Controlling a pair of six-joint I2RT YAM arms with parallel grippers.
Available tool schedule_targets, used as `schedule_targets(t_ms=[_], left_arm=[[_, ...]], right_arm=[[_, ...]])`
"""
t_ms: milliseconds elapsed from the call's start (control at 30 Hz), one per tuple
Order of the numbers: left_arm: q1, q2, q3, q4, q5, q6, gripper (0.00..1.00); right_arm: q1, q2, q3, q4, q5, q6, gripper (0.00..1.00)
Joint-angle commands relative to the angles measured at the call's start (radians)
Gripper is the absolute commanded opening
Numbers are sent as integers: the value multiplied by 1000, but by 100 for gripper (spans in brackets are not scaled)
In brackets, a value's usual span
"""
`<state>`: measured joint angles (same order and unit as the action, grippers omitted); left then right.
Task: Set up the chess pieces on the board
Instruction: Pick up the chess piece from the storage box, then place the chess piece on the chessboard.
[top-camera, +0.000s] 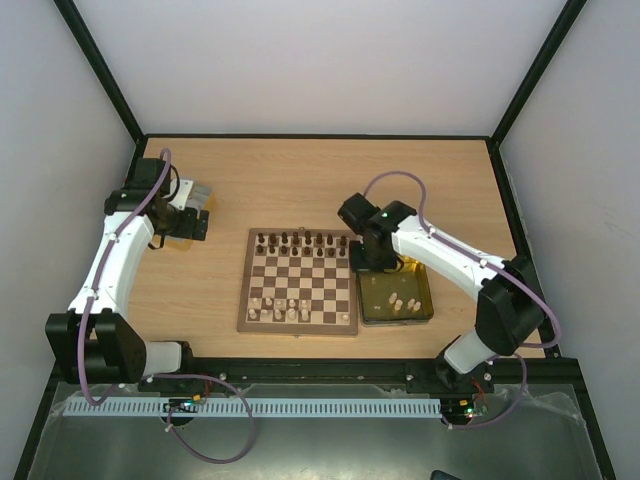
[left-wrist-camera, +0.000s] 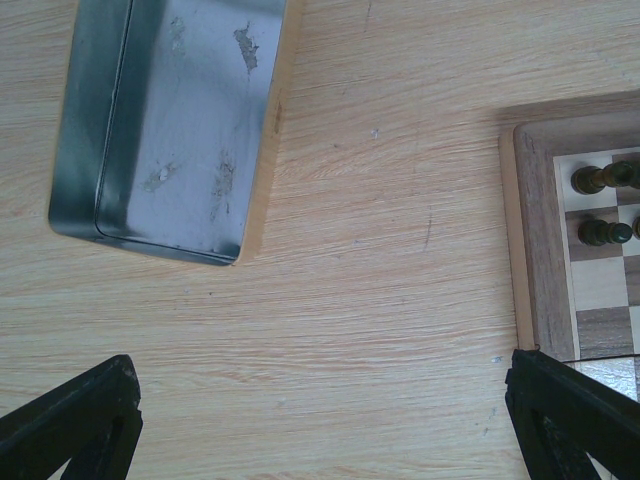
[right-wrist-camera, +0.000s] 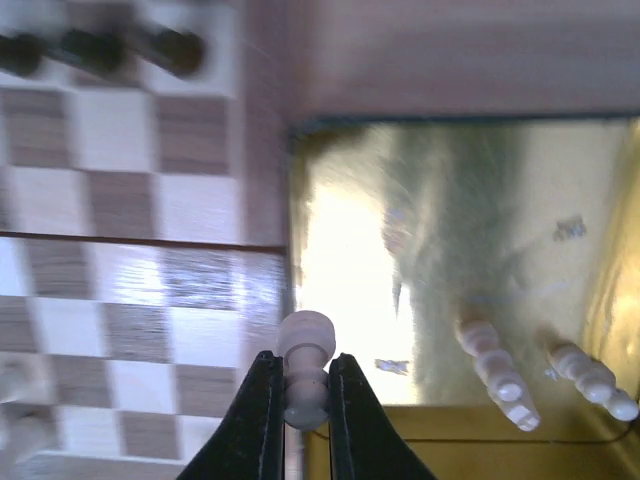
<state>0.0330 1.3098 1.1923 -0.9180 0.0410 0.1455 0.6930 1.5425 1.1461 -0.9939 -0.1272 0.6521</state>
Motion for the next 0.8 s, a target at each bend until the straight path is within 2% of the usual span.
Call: schedule_targets(t_ms=[0, 367, 767], left_arm=[[-1, 3, 19, -1, 2, -10, 99], [-2, 5, 30, -3, 1, -12, 99], [-2, 2, 29, -4, -6, -11, 99]], right_arm=[[66, 48, 154, -133, 58, -12, 2], [226, 195, 220, -86, -12, 16, 2], [301, 282, 246, -38, -28, 18, 2]])
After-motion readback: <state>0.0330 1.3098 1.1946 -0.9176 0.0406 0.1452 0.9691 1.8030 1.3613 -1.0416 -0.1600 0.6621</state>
